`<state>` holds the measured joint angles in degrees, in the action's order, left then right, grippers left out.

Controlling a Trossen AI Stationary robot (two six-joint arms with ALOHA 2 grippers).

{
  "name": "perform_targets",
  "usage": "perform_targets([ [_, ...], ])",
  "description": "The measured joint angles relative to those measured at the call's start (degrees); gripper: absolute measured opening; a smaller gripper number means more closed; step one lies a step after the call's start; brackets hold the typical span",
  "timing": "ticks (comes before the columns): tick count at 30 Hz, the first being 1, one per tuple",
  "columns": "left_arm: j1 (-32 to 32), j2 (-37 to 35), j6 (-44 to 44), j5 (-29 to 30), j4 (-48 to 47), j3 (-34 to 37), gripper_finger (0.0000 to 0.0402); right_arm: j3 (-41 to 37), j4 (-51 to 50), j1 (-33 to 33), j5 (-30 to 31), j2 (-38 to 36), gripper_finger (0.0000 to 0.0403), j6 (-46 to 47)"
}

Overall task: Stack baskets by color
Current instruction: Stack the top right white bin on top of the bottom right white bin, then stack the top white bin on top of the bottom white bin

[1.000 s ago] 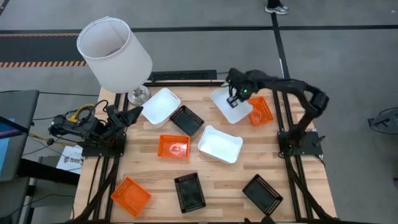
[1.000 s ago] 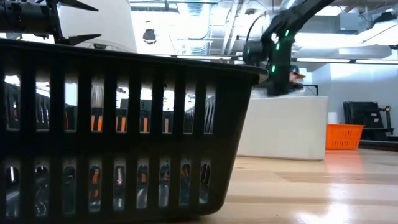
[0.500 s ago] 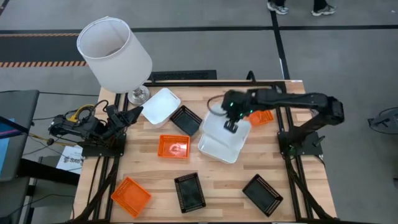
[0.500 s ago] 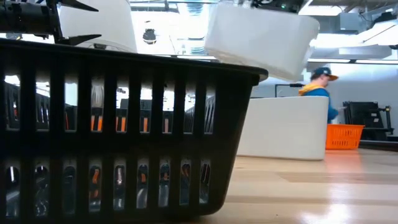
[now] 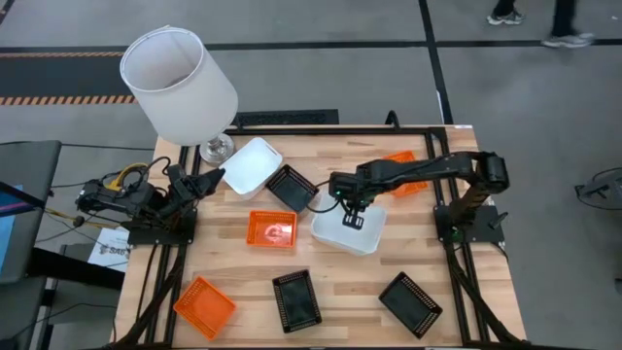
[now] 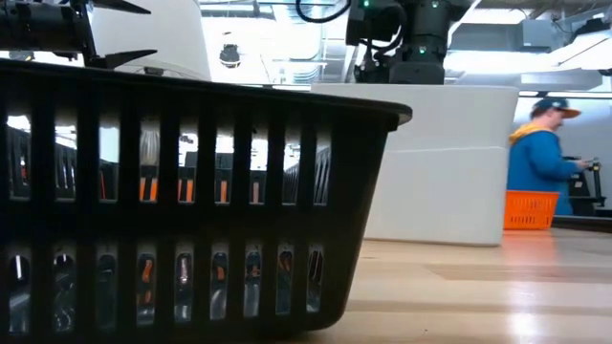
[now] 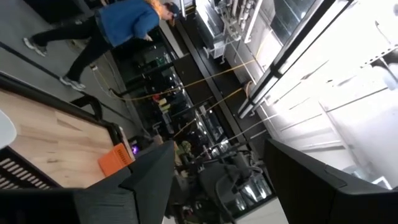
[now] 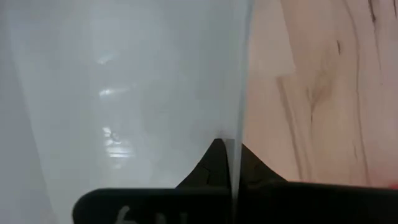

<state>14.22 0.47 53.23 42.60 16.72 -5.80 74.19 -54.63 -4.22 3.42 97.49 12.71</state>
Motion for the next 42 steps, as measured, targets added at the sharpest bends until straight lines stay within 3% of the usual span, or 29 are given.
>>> perform_targets([
  [8,0.00,0.00,0.59,-0.97,-0.53,0.00,0.0238,0.02,1.10,-0.84,-0.69,0.37,0.0000,-0.74],
  [27,0.00,0.01,0.59,-1.06,-0.82,0.00,0.0238,-6.21,5.41,-4.07,-8.98,0.35,0.0010,-1.16],
  [32,-0.02,0.01,0.59,-1.04,-0.82,0.00,0.0238,-6.25,5.88,-4.50,-9.27,0.35,0.0053,-2.13],
  [42,0.00,0.02,0.57,-1.02,-0.82,0.00,0.0238,-2.54,3.17,-7.37,-9.62,-2.64,0.0192,-2.21],
])
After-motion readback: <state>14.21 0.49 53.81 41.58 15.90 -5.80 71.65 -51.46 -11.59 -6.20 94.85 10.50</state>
